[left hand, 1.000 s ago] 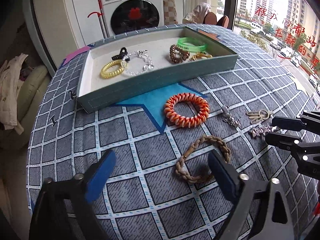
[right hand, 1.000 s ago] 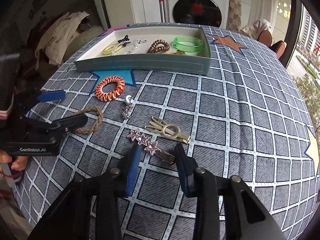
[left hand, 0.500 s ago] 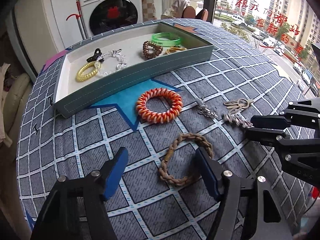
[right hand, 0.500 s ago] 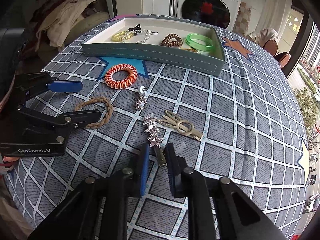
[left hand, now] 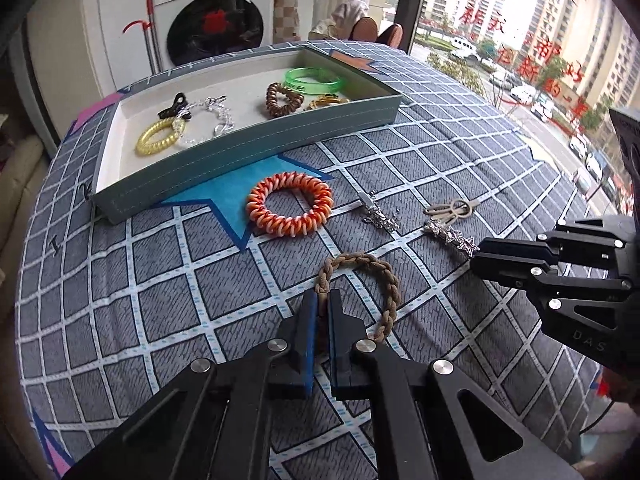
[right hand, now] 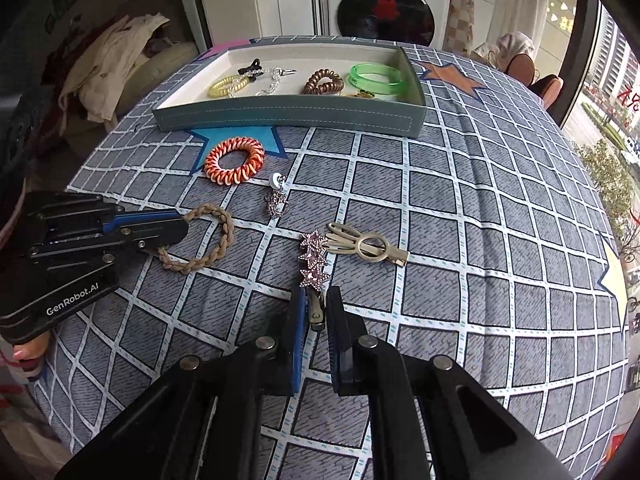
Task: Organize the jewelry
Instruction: 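Grasp the braided brown bracelet with the left tool while the right tool grasps the pink star clip, then carry the braided bracelet and star clip into the tray with both tools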
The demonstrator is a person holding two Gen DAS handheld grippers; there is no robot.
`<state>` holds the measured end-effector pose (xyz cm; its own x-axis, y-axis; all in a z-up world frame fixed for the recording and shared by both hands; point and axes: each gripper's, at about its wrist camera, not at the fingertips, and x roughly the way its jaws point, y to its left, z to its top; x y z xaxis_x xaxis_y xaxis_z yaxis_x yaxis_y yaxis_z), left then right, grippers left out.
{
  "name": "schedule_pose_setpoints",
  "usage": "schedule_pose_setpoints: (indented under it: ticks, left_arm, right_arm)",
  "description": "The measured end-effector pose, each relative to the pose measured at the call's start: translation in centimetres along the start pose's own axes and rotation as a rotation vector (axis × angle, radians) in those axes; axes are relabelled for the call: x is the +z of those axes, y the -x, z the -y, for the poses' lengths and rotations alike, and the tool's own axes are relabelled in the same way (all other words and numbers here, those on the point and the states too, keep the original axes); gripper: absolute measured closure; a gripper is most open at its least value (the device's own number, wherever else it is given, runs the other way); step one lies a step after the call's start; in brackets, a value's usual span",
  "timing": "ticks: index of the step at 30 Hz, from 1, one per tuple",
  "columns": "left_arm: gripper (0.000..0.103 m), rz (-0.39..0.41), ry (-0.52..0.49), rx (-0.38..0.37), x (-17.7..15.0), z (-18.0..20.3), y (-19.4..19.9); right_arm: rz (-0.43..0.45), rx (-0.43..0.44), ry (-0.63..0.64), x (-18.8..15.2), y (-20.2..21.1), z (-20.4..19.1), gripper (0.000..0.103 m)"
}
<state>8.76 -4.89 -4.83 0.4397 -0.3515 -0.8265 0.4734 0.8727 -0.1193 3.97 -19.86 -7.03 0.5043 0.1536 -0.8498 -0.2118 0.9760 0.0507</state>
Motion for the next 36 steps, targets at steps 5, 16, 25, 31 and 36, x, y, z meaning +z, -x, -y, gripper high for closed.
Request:
schedule_pose_setpoints:
  ticks: [5,16,25,31,36]
  left_arm:
    - [0.078,0.037,0.028,0.000,0.1,-0.6,1.4]
    - [0.078,0.136,0.033,-0.003,1.9,-1.3,4.8]
    - [0.078,0.199,0.051,0.011,4.1,-2.8,6.4]
    - [0.078,0.224,0.084,0.039,6.2,-4.5,6.1]
    - [0.078,0.226,0.103,0.070,8.1,-6.2,5.0]
  right_arm:
    - [0.029,0.013,-0.028,0.2,1.0,0.3,0.092]
    - [0.101,0.048,-0.081,2.3,3.2,0.9,0.092]
    - [0.164,0.062,-0.073,6.3,4.6,1.0,0.092]
    - [0.188,0.073,-0.081,9.7,4.2,1.4,0.092]
    - [0.196,0.072,-0.093,12.5,2.8,2.0,0.092]
